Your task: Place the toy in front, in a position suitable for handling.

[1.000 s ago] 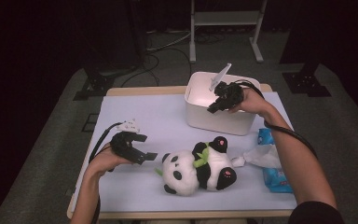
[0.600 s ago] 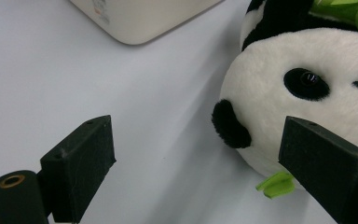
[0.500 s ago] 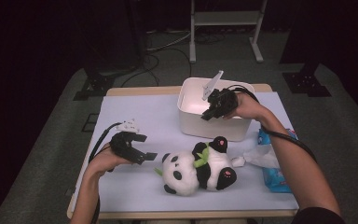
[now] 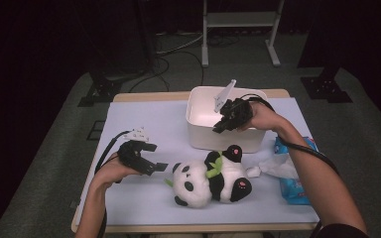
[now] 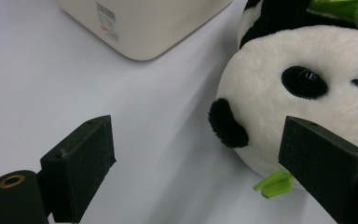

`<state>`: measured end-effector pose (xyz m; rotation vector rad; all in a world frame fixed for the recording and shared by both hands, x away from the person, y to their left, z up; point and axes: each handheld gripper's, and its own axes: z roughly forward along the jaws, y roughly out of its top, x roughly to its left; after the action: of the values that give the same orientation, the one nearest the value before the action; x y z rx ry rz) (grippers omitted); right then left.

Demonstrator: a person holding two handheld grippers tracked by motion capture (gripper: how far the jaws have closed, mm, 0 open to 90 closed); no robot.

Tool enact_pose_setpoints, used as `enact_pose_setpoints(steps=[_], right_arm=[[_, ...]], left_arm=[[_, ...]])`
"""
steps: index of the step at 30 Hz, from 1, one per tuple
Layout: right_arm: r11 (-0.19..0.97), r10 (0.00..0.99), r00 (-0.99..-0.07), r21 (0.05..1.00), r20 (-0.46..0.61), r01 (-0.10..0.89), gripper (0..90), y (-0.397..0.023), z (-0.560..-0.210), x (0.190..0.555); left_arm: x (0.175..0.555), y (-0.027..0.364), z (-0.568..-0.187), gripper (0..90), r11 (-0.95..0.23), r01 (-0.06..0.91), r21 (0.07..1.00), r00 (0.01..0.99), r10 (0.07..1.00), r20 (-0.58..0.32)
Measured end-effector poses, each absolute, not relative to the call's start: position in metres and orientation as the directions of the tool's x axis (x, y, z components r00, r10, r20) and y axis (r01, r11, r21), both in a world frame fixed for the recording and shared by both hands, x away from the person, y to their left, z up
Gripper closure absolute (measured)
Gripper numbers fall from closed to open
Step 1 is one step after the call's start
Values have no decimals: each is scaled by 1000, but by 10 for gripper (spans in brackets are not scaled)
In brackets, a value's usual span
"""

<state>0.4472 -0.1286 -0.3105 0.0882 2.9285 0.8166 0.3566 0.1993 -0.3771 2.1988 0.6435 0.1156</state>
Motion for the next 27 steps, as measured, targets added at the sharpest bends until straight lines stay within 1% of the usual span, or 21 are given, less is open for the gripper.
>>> enact_pose_setpoints(steps=[4, 10, 11, 12, 14, 15, 17, 19, 20, 22, 23, 25, 27], right_arm=[[857, 63, -995, 515, -78, 14, 861, -129, -310, 442], [851, 71, -996, 524, -61, 28, 857, -132, -311, 442], [850, 73, -996, 526, -60, 30, 813, -132, -310, 441], [847, 84, -996, 529, -43, 49, 803, -133, -309, 442], [840, 82, -996, 540, -48, 43, 791, -135, -307, 440], [838, 90, -995, 543, -46, 51, 747, -136, -306, 440], [829, 119, -993, 552, -28, 83, 718, -139, -304, 441], [824, 139, -990, 558, -38, 94, 679, -144, -302, 439], [821, 152, -988, 560, -26, 111, 642, -146, -301, 438], [813, 176, -984, 567, -26, 130, 638, -151, -298, 435], [808, 180, -983, 573, -21, 136, 615, -154, -297, 433], [799, 207, -978, 580, -14, 160, 616, -160, -295, 430], [793, 212, -977, 588, -17, 161, 610, -165, -293, 425]], left_arm=[[357, 199, -378, 96, -532, 410, 741, 865, 484, -131], [356, 200, -378, 96, -532, 411, 740, 864, 487, -129], [356, 201, -378, 96, -532, 411, 741, 863, 488, -128], [356, 201, -378, 96, -525, 414, 744, 860, 493, -131], [356, 201, -379, 96, -520, 416, 746, 859, 494, -134], [356, 202, -379, 96, -521, 417, 745, 859, 495, -134], [356, 202, -380, 96, -518, 419, 746, 857, 496, -137], [356, 203, -380, 96, -515, 418, 748, 857, 496, -138], [356, 203, -380, 95, -514, 419, 749, 857, 496, -139], [356, 204, -380, 96, -509, 420, 751, 854, 501, -137], [356, 205, -380, 96, -507, 422, 752, 852, 504, -138], [356, 206, -379, 96, -505, 422, 753, 851, 508, -135], [356, 206, -379, 96, -501, 420, 757, 850, 509, -135]])
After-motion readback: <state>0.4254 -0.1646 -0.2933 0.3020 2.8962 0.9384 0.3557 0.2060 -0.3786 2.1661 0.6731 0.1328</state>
